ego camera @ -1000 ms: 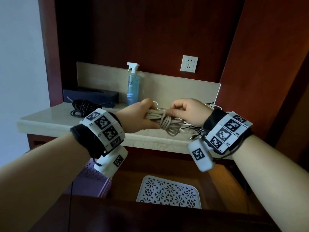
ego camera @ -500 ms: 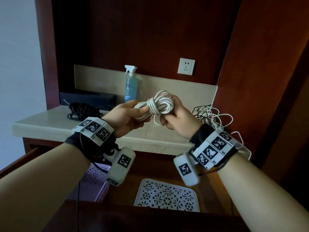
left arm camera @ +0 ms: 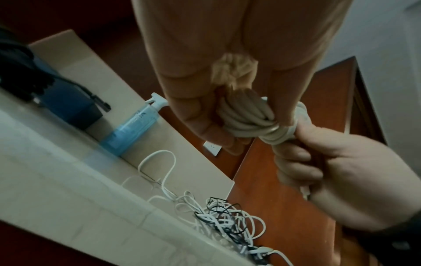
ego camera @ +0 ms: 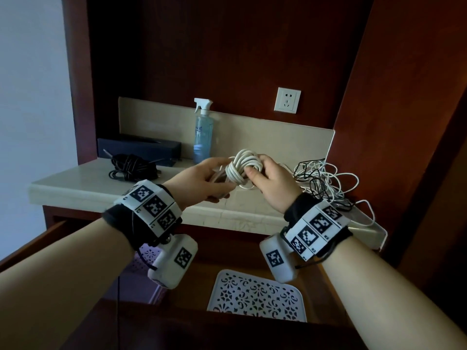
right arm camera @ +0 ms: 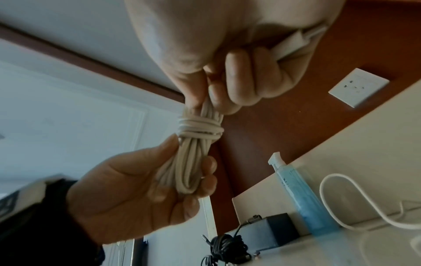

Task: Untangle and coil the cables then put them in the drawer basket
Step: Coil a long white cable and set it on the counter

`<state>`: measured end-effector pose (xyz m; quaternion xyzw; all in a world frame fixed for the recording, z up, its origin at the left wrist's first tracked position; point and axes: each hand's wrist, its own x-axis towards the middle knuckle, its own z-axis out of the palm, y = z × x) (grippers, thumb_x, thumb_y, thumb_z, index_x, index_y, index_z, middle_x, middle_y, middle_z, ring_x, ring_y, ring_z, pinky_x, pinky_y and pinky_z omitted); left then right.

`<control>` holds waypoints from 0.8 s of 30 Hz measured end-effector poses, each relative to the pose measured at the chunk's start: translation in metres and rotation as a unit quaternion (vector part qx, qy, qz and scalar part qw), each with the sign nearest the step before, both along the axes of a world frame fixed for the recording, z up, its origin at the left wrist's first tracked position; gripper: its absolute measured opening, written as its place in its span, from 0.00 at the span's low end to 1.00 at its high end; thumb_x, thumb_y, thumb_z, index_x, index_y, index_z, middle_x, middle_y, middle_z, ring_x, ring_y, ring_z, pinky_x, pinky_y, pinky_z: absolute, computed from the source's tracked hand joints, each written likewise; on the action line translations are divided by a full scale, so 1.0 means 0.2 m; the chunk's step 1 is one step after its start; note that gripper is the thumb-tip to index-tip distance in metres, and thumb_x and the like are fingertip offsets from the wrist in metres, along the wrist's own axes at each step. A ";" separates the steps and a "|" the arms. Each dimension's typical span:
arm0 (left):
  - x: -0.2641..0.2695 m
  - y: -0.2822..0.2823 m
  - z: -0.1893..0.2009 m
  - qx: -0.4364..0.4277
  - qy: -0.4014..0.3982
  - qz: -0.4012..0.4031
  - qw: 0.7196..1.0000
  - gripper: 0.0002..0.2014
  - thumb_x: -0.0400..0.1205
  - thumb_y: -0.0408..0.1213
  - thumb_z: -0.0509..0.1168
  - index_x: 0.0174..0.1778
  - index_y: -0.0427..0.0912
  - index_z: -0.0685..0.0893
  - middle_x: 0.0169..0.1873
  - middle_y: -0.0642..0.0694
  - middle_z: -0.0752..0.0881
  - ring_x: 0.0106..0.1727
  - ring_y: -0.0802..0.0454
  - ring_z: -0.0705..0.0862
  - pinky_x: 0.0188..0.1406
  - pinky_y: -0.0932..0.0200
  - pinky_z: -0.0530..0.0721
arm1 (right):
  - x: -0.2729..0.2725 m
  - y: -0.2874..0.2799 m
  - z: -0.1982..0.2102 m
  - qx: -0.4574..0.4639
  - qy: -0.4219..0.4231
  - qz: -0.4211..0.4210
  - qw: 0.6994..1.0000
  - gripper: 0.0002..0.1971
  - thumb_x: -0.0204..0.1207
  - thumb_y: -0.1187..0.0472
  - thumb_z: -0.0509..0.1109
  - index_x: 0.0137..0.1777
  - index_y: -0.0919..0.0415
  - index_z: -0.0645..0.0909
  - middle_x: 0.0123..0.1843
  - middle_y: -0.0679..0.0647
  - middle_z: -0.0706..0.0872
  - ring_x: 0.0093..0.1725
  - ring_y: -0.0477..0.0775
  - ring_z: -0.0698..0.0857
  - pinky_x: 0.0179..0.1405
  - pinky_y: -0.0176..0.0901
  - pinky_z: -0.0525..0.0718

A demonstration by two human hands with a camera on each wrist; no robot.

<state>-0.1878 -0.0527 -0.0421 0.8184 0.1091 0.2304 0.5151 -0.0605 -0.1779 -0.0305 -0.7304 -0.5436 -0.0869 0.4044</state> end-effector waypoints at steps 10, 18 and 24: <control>0.03 -0.03 0.00 -0.142 -0.052 0.026 0.988 0.13 0.82 0.32 0.64 0.61 0.33 0.76 0.38 0.42 0.80 0.31 0.53 0.77 0.21 0.66 0.76 | -0.01 0.00 -0.02 0.001 0.201 0.064 0.978 0.16 0.81 0.56 0.61 0.64 0.57 0.62 0.31 0.50 0.77 0.22 0.44 0.72 0.23 0.37 0.70; 0.00 -0.03 0.03 -0.266 -0.070 -0.025 0.961 0.15 0.85 0.32 0.58 0.67 0.47 0.73 0.38 0.39 0.80 0.26 0.54 0.79 0.18 0.66 0.77 | -0.02 -0.05 -0.04 0.041 0.097 0.079 0.991 0.07 0.83 0.67 0.56 0.56 0.60 0.60 0.34 0.49 0.85 0.25 0.48 0.82 0.27 0.31 0.74; 0.03 -0.06 0.06 -0.070 -0.074 0.055 0.993 0.18 0.86 0.39 0.57 0.73 0.53 0.71 0.45 0.44 0.81 0.31 0.54 0.78 0.23 0.63 0.76 | -0.05 -0.04 0.01 0.062 0.061 0.051 0.995 0.05 0.83 0.63 0.57 0.54 0.58 0.63 0.33 0.50 0.86 0.31 0.56 0.87 0.41 0.51 0.84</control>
